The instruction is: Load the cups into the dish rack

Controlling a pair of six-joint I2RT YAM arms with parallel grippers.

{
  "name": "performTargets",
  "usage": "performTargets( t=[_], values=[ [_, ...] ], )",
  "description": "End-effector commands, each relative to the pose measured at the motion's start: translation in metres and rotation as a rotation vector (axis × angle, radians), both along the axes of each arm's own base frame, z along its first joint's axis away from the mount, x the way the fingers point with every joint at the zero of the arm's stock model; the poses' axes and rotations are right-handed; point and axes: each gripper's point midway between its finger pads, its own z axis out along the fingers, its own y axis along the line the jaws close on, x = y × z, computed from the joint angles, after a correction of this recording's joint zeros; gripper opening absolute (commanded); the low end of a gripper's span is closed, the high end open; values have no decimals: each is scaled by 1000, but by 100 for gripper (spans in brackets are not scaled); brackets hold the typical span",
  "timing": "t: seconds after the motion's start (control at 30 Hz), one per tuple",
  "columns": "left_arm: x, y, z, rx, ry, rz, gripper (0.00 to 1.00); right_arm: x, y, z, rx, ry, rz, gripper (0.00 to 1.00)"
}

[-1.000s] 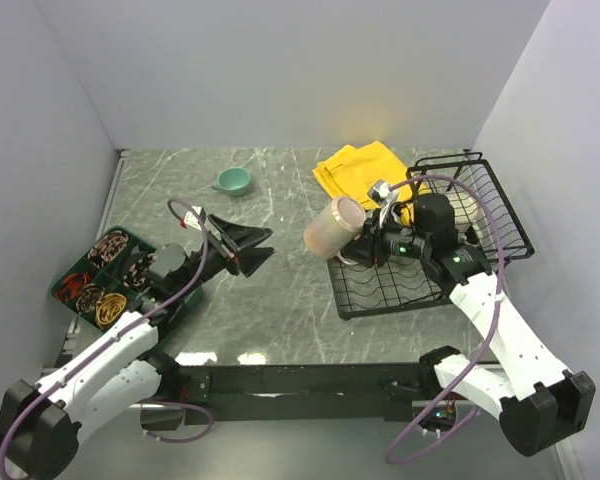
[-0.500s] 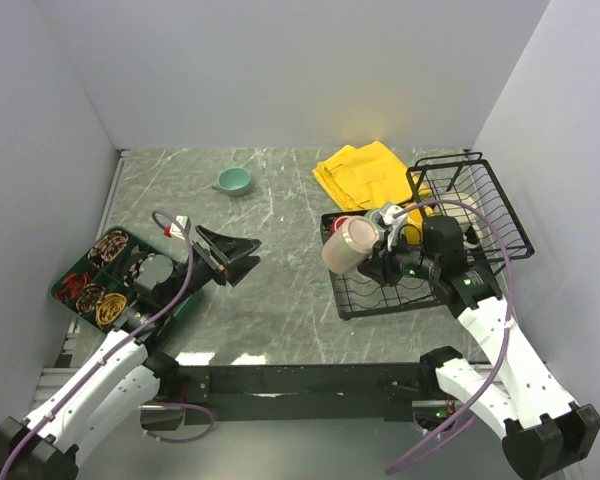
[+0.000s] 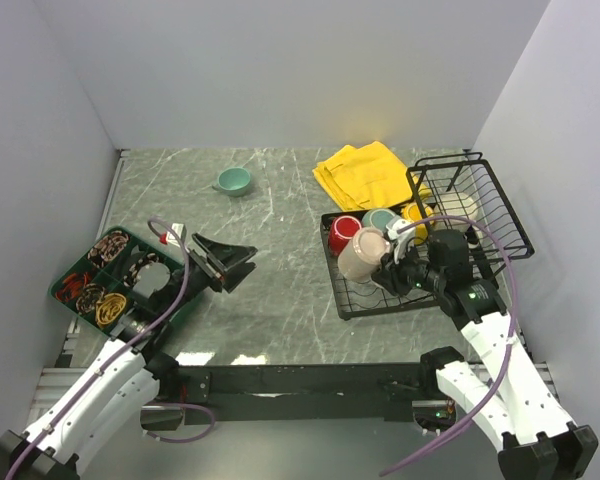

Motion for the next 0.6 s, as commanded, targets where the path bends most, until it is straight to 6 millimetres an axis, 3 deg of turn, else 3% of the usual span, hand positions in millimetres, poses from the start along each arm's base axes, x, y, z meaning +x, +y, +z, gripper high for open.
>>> performTargets(
  t=[0.0, 0.4, 0.57],
  values=[
    [-1, 2, -1, 12, -30, 0, 87, 15, -1, 27, 8, -157, 3, 0],
    [-6, 4, -10, 38, -46, -14, 87, 19, -18, 16, -36, -162, -47, 0],
    [-6, 7, -17, 124, -64, -4, 90, 21, -26, 15, -48, -168, -73, 0]
  ],
)
